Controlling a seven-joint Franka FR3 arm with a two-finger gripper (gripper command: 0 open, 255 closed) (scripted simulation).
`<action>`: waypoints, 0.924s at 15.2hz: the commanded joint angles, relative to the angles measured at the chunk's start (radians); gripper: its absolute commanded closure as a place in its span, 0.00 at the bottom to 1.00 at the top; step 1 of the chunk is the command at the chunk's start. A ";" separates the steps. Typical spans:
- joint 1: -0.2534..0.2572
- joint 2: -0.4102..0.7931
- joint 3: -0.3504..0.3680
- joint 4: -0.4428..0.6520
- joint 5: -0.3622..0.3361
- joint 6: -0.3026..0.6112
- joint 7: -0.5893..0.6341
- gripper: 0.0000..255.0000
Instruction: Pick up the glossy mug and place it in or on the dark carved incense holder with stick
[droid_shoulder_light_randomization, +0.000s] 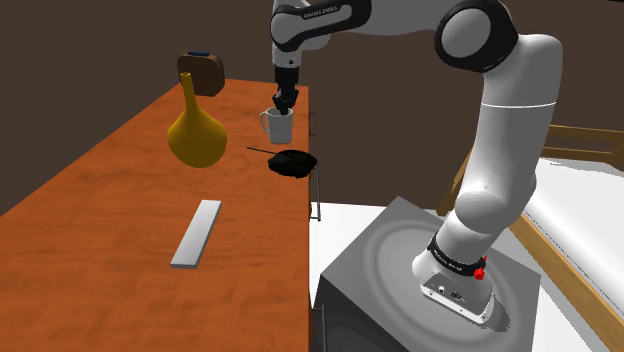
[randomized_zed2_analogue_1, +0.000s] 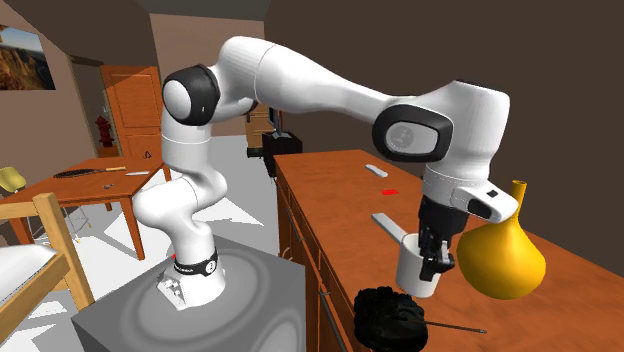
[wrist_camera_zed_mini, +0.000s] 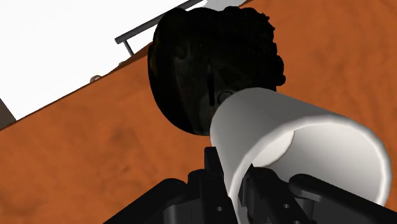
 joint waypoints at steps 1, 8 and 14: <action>0.000 0.003 0.000 -0.022 -0.001 0.027 -0.001 1.00; 0.000 0.028 -0.002 -0.083 -0.004 0.111 -0.001 1.00; 0.001 0.041 -0.003 -0.106 -0.007 0.147 -0.001 1.00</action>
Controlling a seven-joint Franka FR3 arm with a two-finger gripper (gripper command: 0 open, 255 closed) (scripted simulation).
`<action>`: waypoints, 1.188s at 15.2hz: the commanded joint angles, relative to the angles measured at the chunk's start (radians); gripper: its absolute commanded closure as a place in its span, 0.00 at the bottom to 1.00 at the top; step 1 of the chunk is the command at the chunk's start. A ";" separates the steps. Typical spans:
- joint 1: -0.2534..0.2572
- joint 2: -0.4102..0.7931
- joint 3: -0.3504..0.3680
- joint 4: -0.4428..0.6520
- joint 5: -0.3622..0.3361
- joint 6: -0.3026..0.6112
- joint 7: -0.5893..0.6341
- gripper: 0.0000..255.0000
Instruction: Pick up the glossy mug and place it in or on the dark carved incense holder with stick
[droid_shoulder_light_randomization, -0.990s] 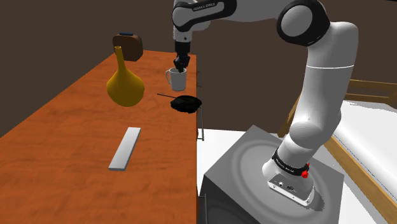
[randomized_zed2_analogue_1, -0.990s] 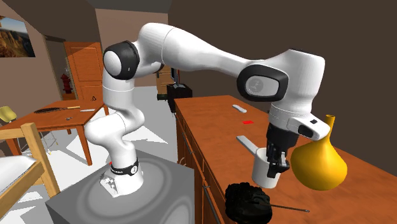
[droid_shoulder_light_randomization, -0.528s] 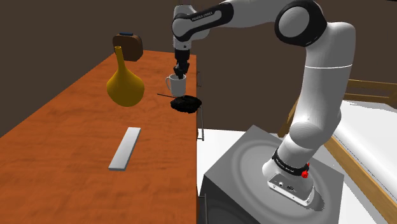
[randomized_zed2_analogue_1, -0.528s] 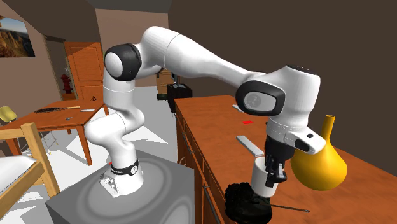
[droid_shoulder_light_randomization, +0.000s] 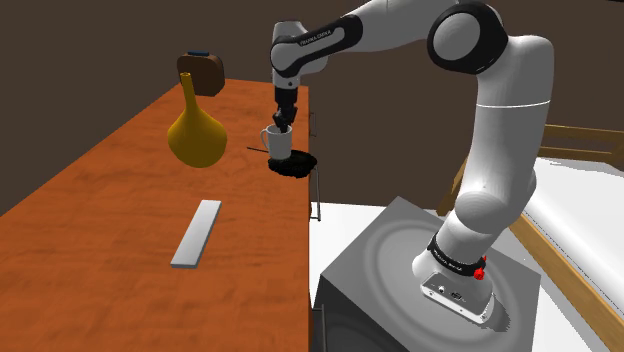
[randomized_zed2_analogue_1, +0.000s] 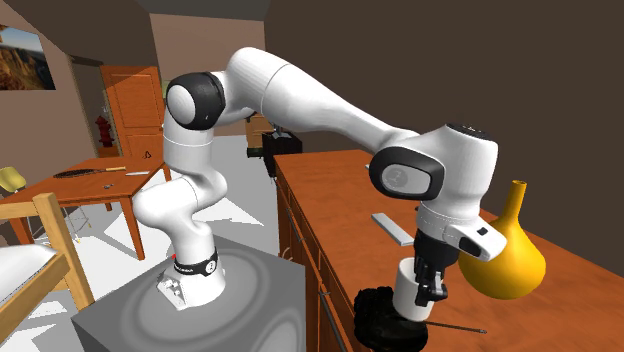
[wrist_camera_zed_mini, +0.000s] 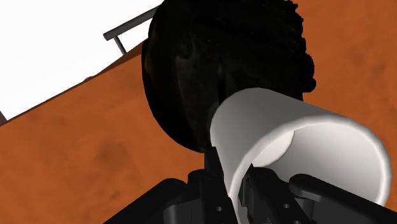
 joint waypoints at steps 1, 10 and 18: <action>0.000 -0.001 0.000 -0.002 0.000 0.002 0.000 1.00; 0.000 -0.001 0.000 -0.002 0.000 0.002 0.000 0.00; -0.003 -0.025 0.001 0.092 0.004 -0.116 -0.002 0.00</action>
